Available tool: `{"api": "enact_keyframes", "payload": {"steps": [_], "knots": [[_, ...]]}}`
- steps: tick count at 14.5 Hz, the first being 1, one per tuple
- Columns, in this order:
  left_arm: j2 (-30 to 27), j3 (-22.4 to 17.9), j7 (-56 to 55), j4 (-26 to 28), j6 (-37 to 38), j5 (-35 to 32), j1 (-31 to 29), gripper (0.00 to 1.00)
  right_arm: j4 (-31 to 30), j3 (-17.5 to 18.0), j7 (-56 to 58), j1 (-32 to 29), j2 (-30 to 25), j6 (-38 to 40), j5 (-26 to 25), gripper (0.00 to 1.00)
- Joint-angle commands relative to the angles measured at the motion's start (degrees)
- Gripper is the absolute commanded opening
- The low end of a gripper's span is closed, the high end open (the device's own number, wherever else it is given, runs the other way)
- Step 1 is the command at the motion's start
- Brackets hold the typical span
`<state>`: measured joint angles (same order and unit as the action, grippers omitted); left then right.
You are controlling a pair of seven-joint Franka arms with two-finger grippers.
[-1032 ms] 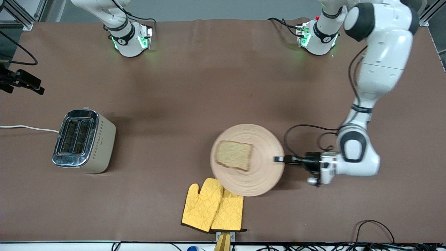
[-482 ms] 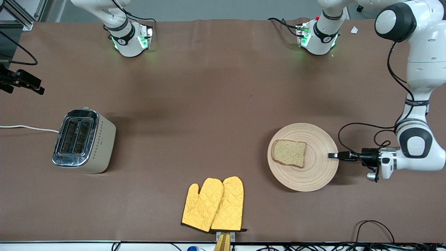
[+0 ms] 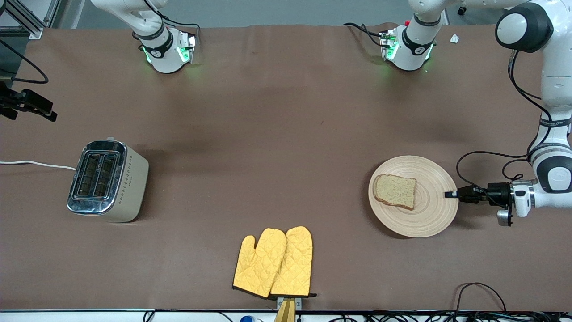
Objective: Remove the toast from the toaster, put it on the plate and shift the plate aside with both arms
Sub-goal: 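Drag the plate with the left gripper away from the toaster, then release the plate rim and pull the left gripper back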
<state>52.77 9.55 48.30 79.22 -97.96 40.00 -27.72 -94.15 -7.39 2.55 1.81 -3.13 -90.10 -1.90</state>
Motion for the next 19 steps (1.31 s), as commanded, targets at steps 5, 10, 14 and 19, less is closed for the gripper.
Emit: {"api": "enact_keyframes", "payload": {"steps": [5, 10, 14, 19], "knots": [[-0.3, 0.4, 0.4, 0.2, 1.4, -2.0, -2.0, 1.0, 0.0, 0.5, 0.4, -0.8, -0.2, 0.4, 0.6, 1.0], [-2.6, 0.3, 0.0, -5.5, 1.3, -15.7, -4.4, 1.0, 0.0, 0.5, 0.4, -0.8, -0.2, 0.4, 0.6, 1.0], [-9.8, 1.2, -4.2, -8.3, 0.8, -27.8, -0.7, 1.0, 0.0, 0.5, 0.5, -0.8, -0.2, 0.3, 0.6, 1.0], [-22.5, 1.3, -16.3, -8.1, 1.4, -36.0, 10.4, 1.0, 0.0, 0.4, 0.5, -1.0, -0.2, 0.4, 0.7, 1.0]]}}
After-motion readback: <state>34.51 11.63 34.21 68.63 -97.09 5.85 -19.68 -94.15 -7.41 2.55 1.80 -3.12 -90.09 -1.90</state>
